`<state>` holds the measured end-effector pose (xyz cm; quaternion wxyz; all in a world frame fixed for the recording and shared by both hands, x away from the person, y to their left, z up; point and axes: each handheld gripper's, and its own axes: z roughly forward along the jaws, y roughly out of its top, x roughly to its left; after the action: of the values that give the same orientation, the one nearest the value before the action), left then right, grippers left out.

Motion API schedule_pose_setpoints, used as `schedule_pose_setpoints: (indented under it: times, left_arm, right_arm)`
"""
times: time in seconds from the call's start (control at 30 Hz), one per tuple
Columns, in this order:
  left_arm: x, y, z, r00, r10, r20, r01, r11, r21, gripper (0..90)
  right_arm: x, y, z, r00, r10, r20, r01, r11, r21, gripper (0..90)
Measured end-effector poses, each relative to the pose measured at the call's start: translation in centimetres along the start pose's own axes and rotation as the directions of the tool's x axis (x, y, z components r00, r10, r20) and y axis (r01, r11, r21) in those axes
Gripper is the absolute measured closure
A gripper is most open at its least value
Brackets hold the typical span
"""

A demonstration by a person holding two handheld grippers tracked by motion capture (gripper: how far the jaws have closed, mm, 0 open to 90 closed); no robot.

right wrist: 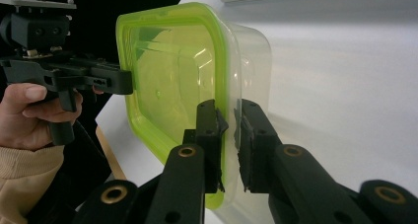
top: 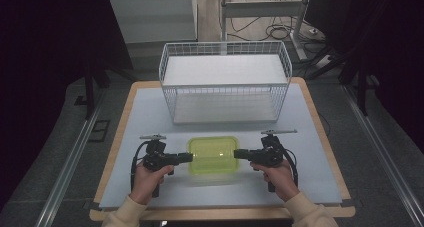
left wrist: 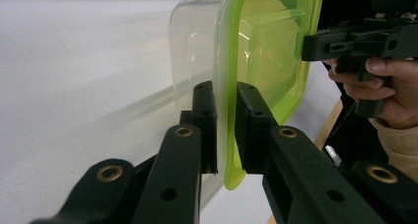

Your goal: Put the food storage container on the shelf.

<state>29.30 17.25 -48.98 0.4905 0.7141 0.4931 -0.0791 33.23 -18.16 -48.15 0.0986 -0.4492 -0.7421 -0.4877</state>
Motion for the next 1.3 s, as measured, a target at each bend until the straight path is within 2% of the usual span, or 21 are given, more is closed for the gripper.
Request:
schedule_pose_setpoints:
  times: [0.27,0.43,0.67,0.9,1.1,1.3]
  left_arm:
    - [-0.2,0.4,0.3,0.9997,0.02,0.014,-0.02,0.9997,0.015,80.7]
    - [-0.8,0.5,0.3,0.9993,0.038,0.004,-0.038,0.9992,0.012,80.6]
    - [-1.2,0.8,0.3,0.9991,0.038,0.018,-0.038,0.9993,-0.003,80.7]
    - [-1.4,1.0,-0.4,0.9989,0.04,0.024,-0.039,0.999,-0.024,80.8]
    - [-1.8,1.4,-0.8,0.9982,0.048,0.037,-0.046,0.9981,-0.04,80.7]
    - [-2.3,1.5,-1.5,0.9978,0.06,0.027,-0.058,0.9969,-0.054,80.8]
  right_arm:
    - [0.2,-0.2,-0.4,0.9997,-0.016,0.016,0.017,1.0,-0.02,80.0]
    - [0.3,-0.2,-1.0,0.9992,-0.032,0.025,0.032,0.999,-0.035,80.0]
    - [0.4,0.0,-1.6,0.9988,-0.043,0.022,0.044,0.998,-0.051,80.0]
    - [1.1,0.4,-1.9,0.9973,-0.072,0.017,0.073,0.995,-0.066,80.0]
    - [1.3,0.7,-2.2,0.9973,-0.073,0.008,0.074,0.994,-0.08,80.0]
    - [1.9,1.0,-2.3,0.9955,-0.094,0.01,0.095,0.991,-0.089,80.0]
